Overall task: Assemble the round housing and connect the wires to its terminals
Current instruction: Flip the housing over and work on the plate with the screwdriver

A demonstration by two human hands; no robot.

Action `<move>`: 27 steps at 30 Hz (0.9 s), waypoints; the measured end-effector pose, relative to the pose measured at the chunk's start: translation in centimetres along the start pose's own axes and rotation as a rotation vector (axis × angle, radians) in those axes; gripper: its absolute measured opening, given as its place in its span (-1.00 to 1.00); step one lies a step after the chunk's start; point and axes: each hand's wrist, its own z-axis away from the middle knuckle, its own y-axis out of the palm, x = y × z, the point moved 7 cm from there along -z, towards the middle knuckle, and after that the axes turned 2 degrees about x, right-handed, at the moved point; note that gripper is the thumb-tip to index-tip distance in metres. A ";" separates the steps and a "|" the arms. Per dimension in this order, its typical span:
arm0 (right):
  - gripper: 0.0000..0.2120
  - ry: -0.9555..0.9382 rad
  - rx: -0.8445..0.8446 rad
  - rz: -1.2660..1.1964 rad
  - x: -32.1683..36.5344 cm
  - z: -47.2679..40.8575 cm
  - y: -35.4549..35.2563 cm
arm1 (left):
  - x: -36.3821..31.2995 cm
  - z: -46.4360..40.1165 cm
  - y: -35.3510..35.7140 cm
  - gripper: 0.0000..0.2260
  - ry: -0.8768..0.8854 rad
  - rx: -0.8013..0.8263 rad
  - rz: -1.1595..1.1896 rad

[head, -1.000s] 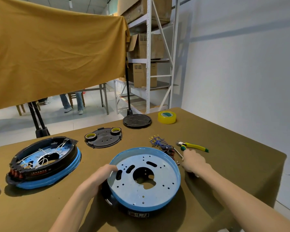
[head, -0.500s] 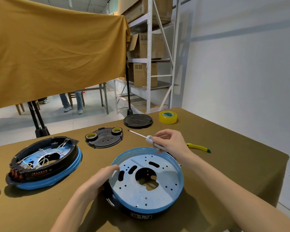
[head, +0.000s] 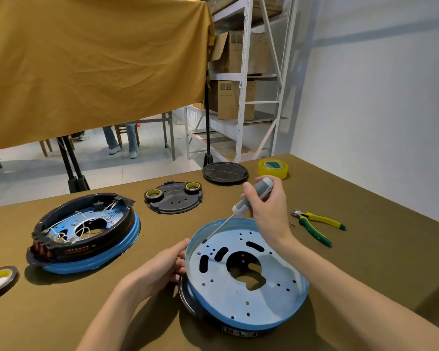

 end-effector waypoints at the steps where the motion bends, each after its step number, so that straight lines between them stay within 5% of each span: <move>1: -0.79 -0.031 0.030 0.037 0.1 0.1 0.5 | 0.1 -0.1 0.0 -0.45 -0.001 -0.004 -0.003; 20: -0.74 -0.129 0.194 0.094 0.4 0.7 3.0 | -0.3 0.1 0.3 -0.52 0.020 -0.038 -0.001; 27: -0.71 -0.289 0.446 0.288 4.4 0.3 5.9 | 0.0 0.2 -0.5 -0.49 -0.030 0.028 0.039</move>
